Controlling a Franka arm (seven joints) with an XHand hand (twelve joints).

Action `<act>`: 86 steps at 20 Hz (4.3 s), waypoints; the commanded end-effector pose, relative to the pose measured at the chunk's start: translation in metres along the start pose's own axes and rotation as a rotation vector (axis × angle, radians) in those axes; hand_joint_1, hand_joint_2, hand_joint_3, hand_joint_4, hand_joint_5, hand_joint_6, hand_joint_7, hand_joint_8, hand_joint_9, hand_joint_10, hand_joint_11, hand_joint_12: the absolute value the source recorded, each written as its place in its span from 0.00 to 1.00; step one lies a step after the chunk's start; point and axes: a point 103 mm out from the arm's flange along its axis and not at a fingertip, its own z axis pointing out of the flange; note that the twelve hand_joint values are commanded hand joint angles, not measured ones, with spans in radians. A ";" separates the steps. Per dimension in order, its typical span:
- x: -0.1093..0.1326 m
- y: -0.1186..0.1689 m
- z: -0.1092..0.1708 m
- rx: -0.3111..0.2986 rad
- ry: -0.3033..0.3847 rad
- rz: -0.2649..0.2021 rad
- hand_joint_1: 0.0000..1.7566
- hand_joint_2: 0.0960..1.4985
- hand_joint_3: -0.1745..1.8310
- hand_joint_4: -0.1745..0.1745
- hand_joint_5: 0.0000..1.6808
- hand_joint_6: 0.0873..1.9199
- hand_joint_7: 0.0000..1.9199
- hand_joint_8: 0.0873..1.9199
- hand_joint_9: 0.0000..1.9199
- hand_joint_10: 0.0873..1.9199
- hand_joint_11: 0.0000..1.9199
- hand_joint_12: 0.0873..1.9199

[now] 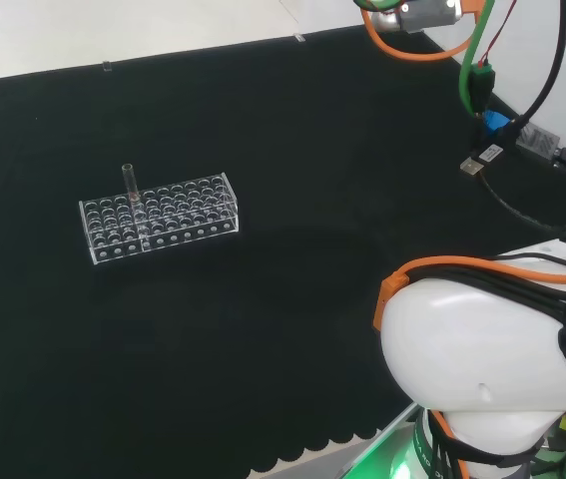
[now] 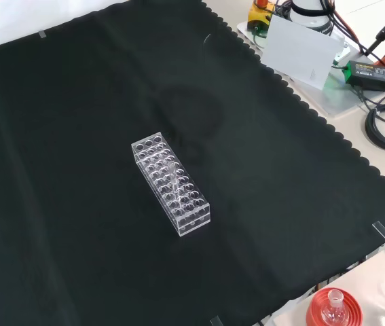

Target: Pick up the test tube.

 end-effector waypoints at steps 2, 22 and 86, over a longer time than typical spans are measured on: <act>-0.001 0.000 0.000 -0.008 -0.001 -0.002 0.32 0.51 0.35 0.46 0.05 0.01 0.05 0.35 0.01 0.42 0.00 0.64; 0.036 0.060 0.036 0.117 0.166 -0.114 0.38 0.52 0.30 0.45 0.09 0.00 0.06 0.37 0.00 0.46 0.00 0.65; 0.205 0.181 0.272 0.568 0.296 -0.318 0.49 0.49 0.33 0.48 0.23 0.02 0.15 0.39 0.07 0.46 0.00 0.68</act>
